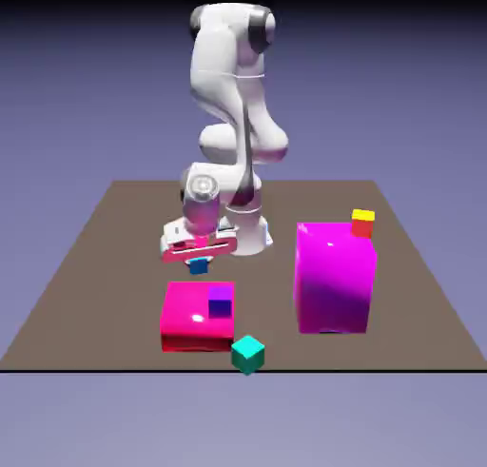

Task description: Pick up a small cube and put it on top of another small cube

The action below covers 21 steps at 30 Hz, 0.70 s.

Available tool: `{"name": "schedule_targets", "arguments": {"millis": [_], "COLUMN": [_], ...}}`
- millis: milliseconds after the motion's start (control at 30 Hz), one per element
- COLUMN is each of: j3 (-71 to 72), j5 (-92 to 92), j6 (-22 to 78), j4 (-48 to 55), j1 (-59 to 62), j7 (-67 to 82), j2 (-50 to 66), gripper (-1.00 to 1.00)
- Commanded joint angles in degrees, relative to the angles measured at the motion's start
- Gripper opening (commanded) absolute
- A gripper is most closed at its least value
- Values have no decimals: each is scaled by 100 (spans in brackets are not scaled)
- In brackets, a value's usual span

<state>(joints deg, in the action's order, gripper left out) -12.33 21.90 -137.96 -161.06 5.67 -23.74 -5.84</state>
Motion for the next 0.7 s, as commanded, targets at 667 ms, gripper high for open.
{"name": "schedule_targets", "arguments": {"millis": [667], "j3": [2970], "j5": [-664], "j6": [3194], "j4": [3073], "j1": [-3645], "j7": [2805], "j2": [-556], "gripper": [-100]}}
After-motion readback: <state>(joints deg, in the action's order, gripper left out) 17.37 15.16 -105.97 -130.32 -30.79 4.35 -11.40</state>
